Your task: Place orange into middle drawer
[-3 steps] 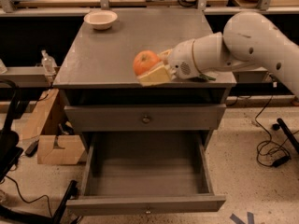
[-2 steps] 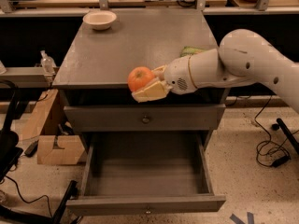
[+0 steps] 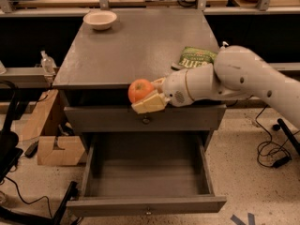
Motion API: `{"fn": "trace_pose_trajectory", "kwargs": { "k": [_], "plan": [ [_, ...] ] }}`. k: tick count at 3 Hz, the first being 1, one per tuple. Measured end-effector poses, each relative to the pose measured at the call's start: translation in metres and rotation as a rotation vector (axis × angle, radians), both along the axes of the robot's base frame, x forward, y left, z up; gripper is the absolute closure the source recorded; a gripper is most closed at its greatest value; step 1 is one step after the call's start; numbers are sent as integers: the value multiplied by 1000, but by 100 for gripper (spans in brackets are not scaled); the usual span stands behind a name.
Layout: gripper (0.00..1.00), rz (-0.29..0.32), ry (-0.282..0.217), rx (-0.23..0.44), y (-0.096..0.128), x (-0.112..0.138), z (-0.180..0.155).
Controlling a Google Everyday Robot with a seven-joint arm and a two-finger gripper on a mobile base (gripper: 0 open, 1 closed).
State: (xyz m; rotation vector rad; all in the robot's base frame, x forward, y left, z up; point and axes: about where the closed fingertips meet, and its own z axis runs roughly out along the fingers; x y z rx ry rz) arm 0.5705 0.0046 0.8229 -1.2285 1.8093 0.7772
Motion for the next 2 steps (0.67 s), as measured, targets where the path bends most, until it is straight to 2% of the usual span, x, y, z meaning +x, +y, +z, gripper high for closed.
{"fn": "trace_pose_trajectory", "kwargs": {
  "k": [1,2],
  "plan": [
    [100,-14,28,9,-2,-20,-59],
    [100,-16,54,-57,-12,-40,-131]
  ]
}}
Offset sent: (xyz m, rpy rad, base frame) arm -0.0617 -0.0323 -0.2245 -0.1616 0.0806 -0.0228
